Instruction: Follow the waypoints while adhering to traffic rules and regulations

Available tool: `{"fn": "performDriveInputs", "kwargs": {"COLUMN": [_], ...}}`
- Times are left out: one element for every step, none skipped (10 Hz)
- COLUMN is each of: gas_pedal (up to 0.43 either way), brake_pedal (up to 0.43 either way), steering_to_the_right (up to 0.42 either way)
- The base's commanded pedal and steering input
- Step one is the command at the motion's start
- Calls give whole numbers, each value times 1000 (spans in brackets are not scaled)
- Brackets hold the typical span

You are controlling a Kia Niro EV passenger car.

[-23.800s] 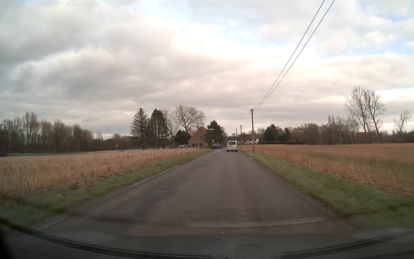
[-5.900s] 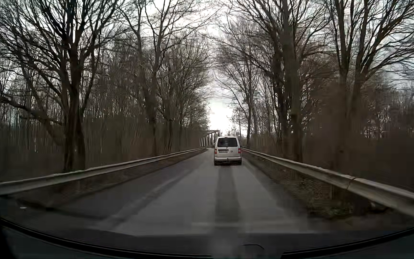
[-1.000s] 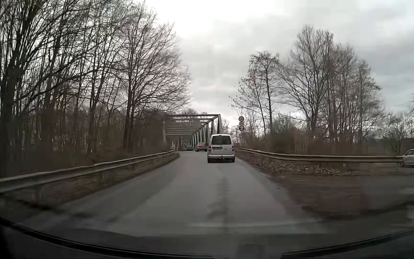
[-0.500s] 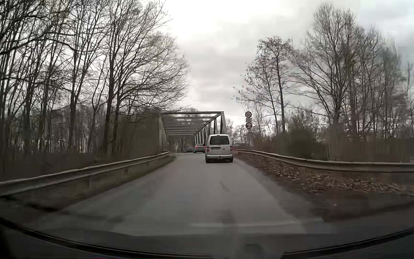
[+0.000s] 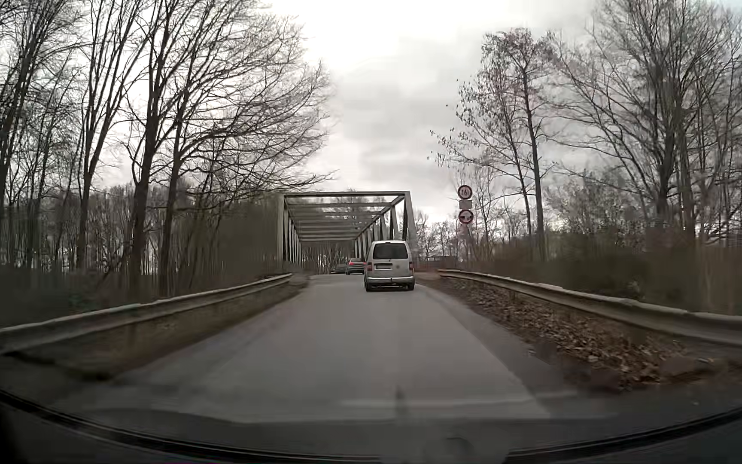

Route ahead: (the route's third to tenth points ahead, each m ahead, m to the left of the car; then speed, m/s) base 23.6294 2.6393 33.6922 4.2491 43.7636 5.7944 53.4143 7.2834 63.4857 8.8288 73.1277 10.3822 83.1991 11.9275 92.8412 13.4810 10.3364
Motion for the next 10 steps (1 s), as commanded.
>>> {"fn": "performDriveInputs", "kwargs": {"gas_pedal": [98, 98, 98, 98, 98, 98, 98, 98, 98, 98], "brake_pedal": [0, 0, 0, 0, 0, 0, 0, 0, 0, 0], "steering_to_the_right": [-16, -16, -17, -18, -18, -18, -18, -18, -18, -18]}}
